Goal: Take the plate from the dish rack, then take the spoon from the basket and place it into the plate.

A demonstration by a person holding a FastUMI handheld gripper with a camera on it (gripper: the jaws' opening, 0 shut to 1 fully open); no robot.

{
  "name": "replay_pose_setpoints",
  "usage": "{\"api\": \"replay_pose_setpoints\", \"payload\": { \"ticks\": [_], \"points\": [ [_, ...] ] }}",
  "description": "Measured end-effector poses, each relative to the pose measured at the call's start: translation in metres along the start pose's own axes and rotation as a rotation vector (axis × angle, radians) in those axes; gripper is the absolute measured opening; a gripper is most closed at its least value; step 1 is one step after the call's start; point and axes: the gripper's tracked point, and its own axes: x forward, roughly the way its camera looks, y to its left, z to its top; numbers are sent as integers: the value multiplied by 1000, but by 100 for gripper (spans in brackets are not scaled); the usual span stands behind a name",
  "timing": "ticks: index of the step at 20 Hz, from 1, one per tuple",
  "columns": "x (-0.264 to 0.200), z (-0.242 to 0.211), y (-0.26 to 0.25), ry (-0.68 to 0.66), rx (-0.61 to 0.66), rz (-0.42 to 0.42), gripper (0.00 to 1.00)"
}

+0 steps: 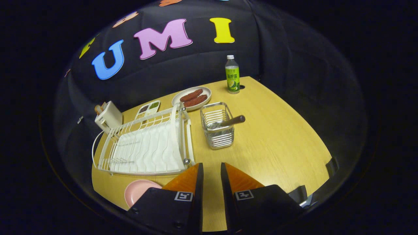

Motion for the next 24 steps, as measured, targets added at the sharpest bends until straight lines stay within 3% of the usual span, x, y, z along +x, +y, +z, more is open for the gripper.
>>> {"api": "replay_pose_setpoints", "payload": {
  "ticks": [5, 9, 15, 21, 24],
  "points": [
    [32, 29, -26, -2, 68, -43, 32],
    [50, 40, -32, 8, 66, -29, 32],
    [60, 50, -23, 0, -57, 5, 32],
    [69, 57, -30, -34, -222, -23, 32],
    [70, 60, -29, -59, -241, -11, 32]
  ]
}}
